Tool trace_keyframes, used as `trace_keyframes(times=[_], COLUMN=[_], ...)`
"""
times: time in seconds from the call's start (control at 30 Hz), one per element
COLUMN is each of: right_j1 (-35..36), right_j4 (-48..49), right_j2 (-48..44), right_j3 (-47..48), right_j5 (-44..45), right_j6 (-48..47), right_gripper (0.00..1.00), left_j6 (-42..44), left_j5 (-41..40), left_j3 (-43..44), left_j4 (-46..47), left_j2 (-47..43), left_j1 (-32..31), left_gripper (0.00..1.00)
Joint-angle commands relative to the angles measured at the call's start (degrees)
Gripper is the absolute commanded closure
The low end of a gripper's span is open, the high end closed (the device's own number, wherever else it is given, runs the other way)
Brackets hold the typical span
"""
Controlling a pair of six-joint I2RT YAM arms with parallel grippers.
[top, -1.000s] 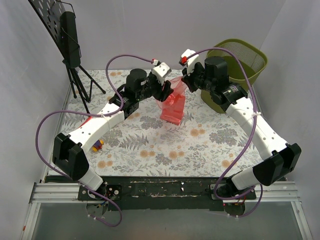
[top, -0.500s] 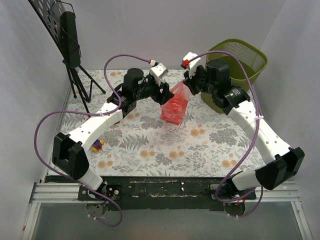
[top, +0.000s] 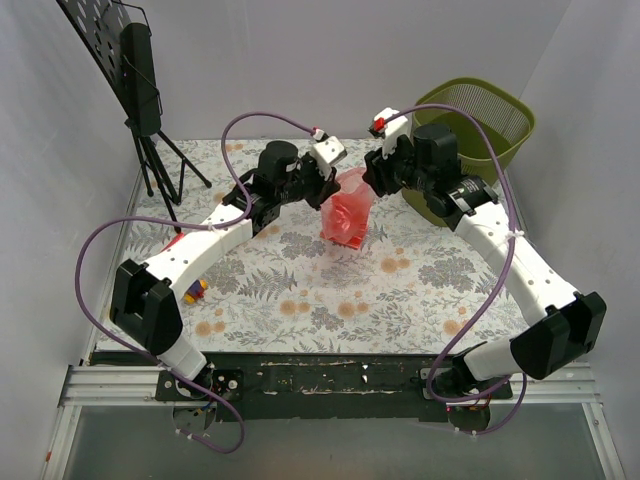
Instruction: Put the trash bags into the trash bin
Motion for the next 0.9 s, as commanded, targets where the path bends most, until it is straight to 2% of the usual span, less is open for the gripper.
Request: trace_keyframes(times=[0.0, 0.13, 0.37, 0.6, 0.67, 0.7, 0.73, 0.77, 0.87], right_j1=[-0.84, -0.84, -1.11, -1.37, -1.81, -1.72, -1.64, -1.64, -2.68], right_j4=[2.88, 3.5, 4.64, 7.19, 8.16, 8.08, 7.81, 7.29, 6.32], right_j2=[-0.18, 1.75, 2.72, 5.18, 6.32, 6.85, 7.11, 7.55, 7.82], right_j3=[-2.36, -1.83, -0.69, 0.45, 0.89, 1.07, 0.9, 0.81, 0.28], right_j5=[-1.1, -0.93, -2.42, -4.96, -10.4, -11.47, -11.39, -9.56, 2.55], right_j6=[5.61, 7.19, 11.85, 20.72, 21.26, 19.95, 17.07, 14.95, 9.69], right_gripper=[0.41, 0.35, 0.31, 0.29, 0.38, 0.5, 0.66, 0.78, 0.99], left_j6=[-3.8, -8.2, -13.21, -18.4, -18.93, -18.67, -17.8, -16.57, -11.92], left_j5=[-2.06, -1.88, -6.1, -10.66, -12.42, -12.78, -13.04, -13.13, -14.01], left_j3=[4.42, 5.65, 7.67, 11.81, 12.34, 12.51, 12.69, 12.6, 10.33], left_j4=[-1.09, -1.88, -1.53, -1.27, -1.09, -0.75, -0.92, -1.09, -0.57], left_j2=[-3.28, -4.17, -3.99, -2.76, -2.76, -2.94, -3.2, -3.37, -5.48], left_j1=[0.11, 0.11, 1.25, 1.87, 2.04, 2.13, 2.31, 2.31, 2.66], left_gripper=[1.0, 1.0, 1.0, 1.0, 1.0, 1.0, 1.0, 1.0, 1.0])
